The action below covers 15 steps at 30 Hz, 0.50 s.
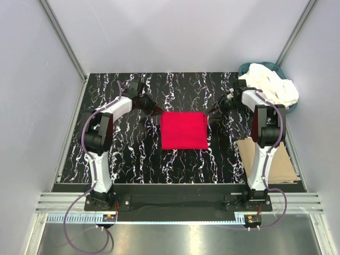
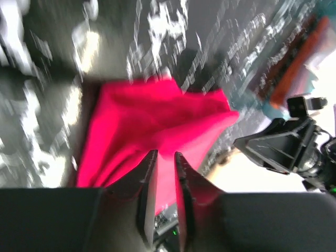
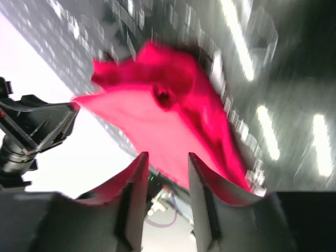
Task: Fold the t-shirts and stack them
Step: Fold the tshirt
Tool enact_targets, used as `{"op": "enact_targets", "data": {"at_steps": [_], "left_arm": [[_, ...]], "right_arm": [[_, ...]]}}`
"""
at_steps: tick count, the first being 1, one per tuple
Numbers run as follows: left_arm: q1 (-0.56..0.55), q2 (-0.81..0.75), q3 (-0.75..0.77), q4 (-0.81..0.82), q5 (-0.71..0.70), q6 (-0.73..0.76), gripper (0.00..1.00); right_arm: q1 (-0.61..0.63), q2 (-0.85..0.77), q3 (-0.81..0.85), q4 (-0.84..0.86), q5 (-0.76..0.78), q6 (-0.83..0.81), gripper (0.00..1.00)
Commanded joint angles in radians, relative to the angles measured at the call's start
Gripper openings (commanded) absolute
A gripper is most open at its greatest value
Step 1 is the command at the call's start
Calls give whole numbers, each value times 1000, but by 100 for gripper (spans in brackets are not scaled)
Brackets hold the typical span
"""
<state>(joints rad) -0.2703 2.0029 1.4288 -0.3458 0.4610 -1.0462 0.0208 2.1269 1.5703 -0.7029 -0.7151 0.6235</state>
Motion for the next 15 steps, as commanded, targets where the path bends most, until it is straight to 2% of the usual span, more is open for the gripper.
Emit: {"op": "enact_targets", "data": {"at_steps": [1,4,6,8,10,14,15], "left_arm": [[25,36,108,-122,-33,144,30],[23,-50,55,-111,-62,201,54],[22,-78,50,-124,-48,253,60],[22,-90,45,-125,-6,268,60],[5,-99,47,-116,30,270,54],[-46,-96,33,-6,109,247,44],[-62,-83,-2,46,143,227,43]], "right_arm": [[-51,68,114,-18,34,-99,47],[-56,-4,140,-61,95,-158,55],[-52,-65,91,-34,70,-165,59],[-33,-88,38,-4,30,-159,61],[-25,-104,11,42,-13,-153,60],[44,-75,-4,146,-124,-102,51],[68,-49,3,190,-138,-88,47]]}}
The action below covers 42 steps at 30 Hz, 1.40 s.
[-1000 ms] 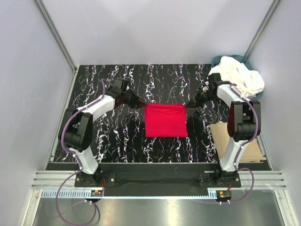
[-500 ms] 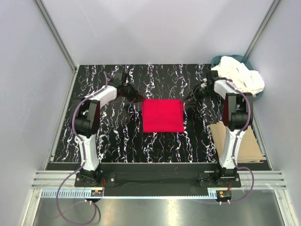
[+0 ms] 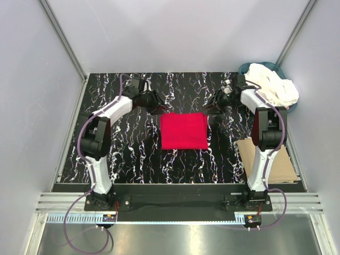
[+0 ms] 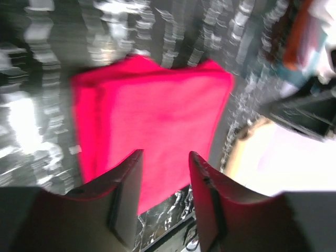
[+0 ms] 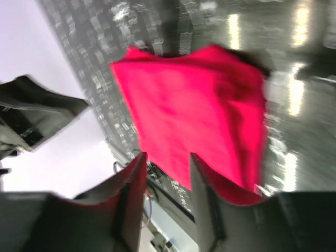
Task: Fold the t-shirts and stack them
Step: Fold the tshirt
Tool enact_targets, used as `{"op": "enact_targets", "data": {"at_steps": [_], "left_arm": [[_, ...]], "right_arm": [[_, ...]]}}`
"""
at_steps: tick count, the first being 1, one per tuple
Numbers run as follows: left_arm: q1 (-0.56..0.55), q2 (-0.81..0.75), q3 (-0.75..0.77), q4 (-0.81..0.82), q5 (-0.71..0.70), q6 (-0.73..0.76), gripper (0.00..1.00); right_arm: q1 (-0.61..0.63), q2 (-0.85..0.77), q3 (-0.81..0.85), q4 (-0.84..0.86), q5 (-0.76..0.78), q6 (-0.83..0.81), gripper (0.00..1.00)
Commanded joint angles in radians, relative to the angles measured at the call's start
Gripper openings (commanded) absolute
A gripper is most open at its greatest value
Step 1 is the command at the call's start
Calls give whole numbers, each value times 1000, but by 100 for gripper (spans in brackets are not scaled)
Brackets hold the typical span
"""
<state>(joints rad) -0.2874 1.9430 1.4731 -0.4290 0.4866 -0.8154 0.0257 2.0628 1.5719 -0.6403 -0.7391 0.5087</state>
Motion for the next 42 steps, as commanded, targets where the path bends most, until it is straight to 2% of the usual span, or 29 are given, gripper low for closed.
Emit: {"op": "enact_targets", "data": {"at_steps": [1,2,3,5,6,8,12,14,16,20,24,29,31,33,37,42], "left_arm": [[-50,-12,-68,253,151,-31,42],[-53,0,-113,319,211,-94,40],[-56,34,-131,423,233,-123,39],[-55,77,-135,426,242,-128,38],[-49,121,-126,429,241,-114,38],[-36,160,-100,437,225,-58,38],[-21,230,-16,290,185,77,39],[-25,214,-5,260,190,113,41],[-30,133,-31,247,184,116,46],[-85,-62,-150,246,185,82,48],[-145,-151,-246,256,191,55,50],[-162,-113,-344,325,218,36,45],[-160,-79,-353,329,187,56,42],[-156,-23,-372,334,190,59,40],[-156,2,-439,337,178,105,40],[-156,-139,-448,219,138,182,41]], "right_arm": [[69,32,8,155,-130,54,43],[80,49,23,186,-150,72,39],[89,90,30,244,-178,115,30],[89,134,30,318,-221,180,22],[89,176,28,400,-233,207,21],[86,218,40,422,-237,226,19],[51,298,45,426,-233,206,19],[20,289,22,424,-223,208,18],[10,235,10,389,-207,177,19],[17,62,-22,262,-149,113,25],[68,-62,-81,176,-118,64,31],[200,-90,-187,197,-131,57,33],[241,-75,-260,240,-146,73,33],[237,-63,-343,365,-186,125,31],[211,-62,-507,392,-172,62,29],[109,-176,-608,344,-152,-4,28]]}}
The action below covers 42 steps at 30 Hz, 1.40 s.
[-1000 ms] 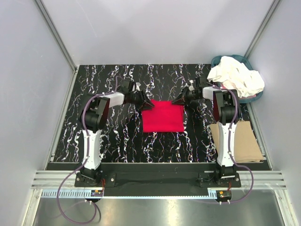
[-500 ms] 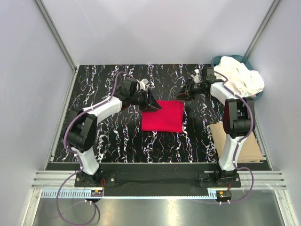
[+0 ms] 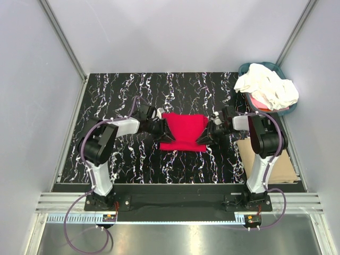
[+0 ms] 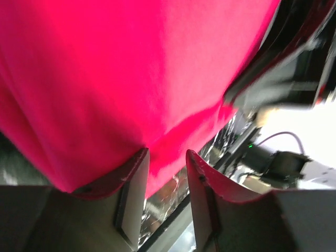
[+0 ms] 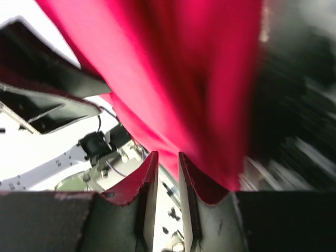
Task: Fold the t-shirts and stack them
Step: Fold the tshirt
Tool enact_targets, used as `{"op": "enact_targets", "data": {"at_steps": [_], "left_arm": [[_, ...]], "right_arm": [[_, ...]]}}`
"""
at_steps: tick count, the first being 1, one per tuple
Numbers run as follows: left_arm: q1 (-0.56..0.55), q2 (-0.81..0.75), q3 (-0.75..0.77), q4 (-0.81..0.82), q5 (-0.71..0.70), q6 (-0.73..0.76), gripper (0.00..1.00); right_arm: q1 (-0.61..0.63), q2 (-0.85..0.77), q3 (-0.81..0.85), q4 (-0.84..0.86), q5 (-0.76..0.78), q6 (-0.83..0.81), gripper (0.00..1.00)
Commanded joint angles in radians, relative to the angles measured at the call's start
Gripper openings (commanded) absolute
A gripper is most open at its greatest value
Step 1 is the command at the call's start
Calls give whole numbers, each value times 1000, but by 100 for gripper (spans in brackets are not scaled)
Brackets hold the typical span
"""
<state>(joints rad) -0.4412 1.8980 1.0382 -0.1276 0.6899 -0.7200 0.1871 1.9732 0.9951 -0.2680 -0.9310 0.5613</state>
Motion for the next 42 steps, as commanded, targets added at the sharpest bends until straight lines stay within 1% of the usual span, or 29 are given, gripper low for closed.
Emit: {"op": "enact_targets", "data": {"at_steps": [1,2,4,6,8,9,10,11,12,14,15,17,18,21,23,25,29,30,32,33,37,38,41,42], "left_arm": [[-2,-123,-17,-95,-64,90,42],[-2,-173,-18,-105,-63,88,43],[-2,-236,-38,-112,-64,71,45],[-1,-255,-58,-78,-49,56,46],[-1,-235,-99,3,-27,16,47],[-1,-217,-115,38,2,-4,47],[2,-171,-148,81,20,-43,47],[4,-146,-168,174,37,-61,46],[9,-125,-203,204,37,-90,46],[33,-70,-239,268,37,-108,44],[41,-60,-253,267,25,-107,44],[64,-57,-277,202,-1,-41,44],[70,-65,-282,177,-16,9,44],[88,-138,-291,85,-36,88,45],[87,-206,-282,37,-33,102,45],[87,-264,-280,29,-6,96,46],[87,-336,-270,-9,10,68,46],[87,-364,-265,-17,2,59,46],[88,-402,-265,-35,-10,44,46],[90,-425,-270,-38,-26,16,46],[93,-561,-285,-40,-61,-54,46],[93,-582,-291,-38,-70,-71,48],[94,-639,-339,5,-86,-154,49],[93,-655,-377,25,-73,-207,49]], "right_arm": [[-55,-114,-27,-55,73,-70,29],[-54,-163,-20,-103,78,-81,29],[-52,-197,-7,-114,63,-66,29],[-25,-214,16,-112,51,-37,29],[9,-191,40,-112,49,-26,29],[47,-179,62,-109,50,-26,29],[64,-142,71,-100,47,-21,29],[81,-123,79,-90,46,-18,29],[101,-103,86,-79,46,-20,29],[104,-61,83,-66,64,-26,29],[104,-51,71,-66,70,-35,29],[100,-56,45,-69,110,-55,29],[95,-63,7,-71,122,-57,29],[57,-112,-67,-66,155,-60,29],[35,-155,-93,-74,166,-60,29],[37,-200,-102,-92,170,-60,29],[77,-255,-75,-93,156,-6,30],[119,-252,-43,-94,159,0,30],[167,-232,9,-85,162,26,31],[204,-217,23,-71,152,43,32],[259,-105,34,111,115,158,33],[261,-85,40,124,116,169,34],[259,-19,37,138,135,150,35],[259,-10,34,138,142,146,35]]}}
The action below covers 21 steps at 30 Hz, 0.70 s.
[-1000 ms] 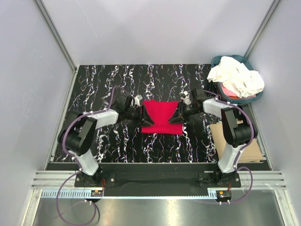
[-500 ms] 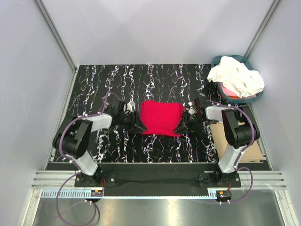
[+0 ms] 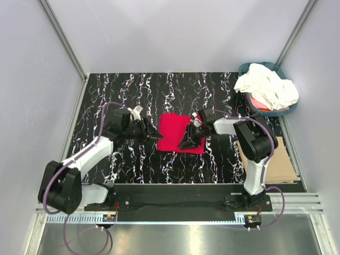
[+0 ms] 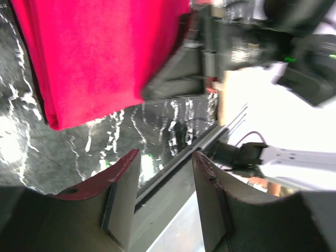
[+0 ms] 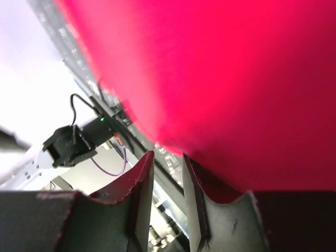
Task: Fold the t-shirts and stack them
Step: Fold the tshirt, then neatly place the folded tshirt to the corner
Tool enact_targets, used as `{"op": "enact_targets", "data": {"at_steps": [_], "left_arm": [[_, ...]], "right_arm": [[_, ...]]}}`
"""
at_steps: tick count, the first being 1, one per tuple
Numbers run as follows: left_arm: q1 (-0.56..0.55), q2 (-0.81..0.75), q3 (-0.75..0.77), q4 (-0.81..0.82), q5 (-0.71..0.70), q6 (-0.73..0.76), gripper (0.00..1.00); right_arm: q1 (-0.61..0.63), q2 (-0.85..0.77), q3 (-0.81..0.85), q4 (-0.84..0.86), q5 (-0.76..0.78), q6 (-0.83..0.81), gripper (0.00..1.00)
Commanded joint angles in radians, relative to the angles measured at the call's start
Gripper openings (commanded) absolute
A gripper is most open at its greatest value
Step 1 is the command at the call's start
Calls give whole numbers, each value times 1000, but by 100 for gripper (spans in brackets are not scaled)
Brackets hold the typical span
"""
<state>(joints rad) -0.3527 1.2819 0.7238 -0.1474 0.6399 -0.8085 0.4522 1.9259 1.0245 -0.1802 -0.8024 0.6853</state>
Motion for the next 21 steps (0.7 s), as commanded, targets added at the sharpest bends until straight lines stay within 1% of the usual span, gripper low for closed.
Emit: {"op": "enact_targets", "data": {"at_steps": [1,3,4,5,7,8,9,10,11,12,13,14,15,16,17,18,19,20,21], "left_arm": [[1,-49,-84,92,-20,-147,49],[-17,-81,-151,135,-34,-226,49],[-28,-93,-170,185,-45,-254,49],[-41,-107,-202,206,-75,-282,49],[-95,-138,-224,238,-130,-362,51],[-118,-145,-242,244,-161,-392,53],[-170,-151,-251,253,-227,-456,56],[-199,-151,-264,296,-261,-493,61],[-231,-148,-289,331,-334,-577,62],[-297,-136,-303,374,-380,-621,64],[-333,-124,-314,449,-428,-662,69],[-369,-107,-311,469,-522,-738,71],[-431,-54,-301,483,-560,-768,72],[-457,-20,-285,509,-591,-793,73],[-477,22,-237,517,-621,-828,73],[-511,112,-207,523,-628,-842,73],[-523,160,-177,535,-629,-859,73],[-534,206,-112,543,-637,-885,72],[-555,288,-80,545,-635,-896,71]], "right_arm": [[-12,42,0,51,15,16,36],[-15,-3,-14,42,26,14,38],[-17,-30,-17,33,32,14,40],[-20,-62,-8,15,37,11,43],[-24,-177,12,-89,87,0,49],[-32,-218,29,-128,118,-3,56],[-41,-296,37,-204,171,-6,61],[-53,-330,40,-237,196,0,65],[-94,-364,36,-260,212,6,70],[-116,-419,28,-295,226,13,73],[-142,-442,20,-312,233,16,75],[-165,-461,8,-329,241,11,77],[-208,-484,6,-369,261,4,85],[-224,-488,12,-393,272,-19,89],[-237,-490,17,-416,284,-33,99],[-268,-496,20,-433,305,-47,100],[-277,-498,23,-436,324,-70,100],[-288,-501,34,-439,342,-81,100],[-297,-495,40,-447,374,-90,100]]}}
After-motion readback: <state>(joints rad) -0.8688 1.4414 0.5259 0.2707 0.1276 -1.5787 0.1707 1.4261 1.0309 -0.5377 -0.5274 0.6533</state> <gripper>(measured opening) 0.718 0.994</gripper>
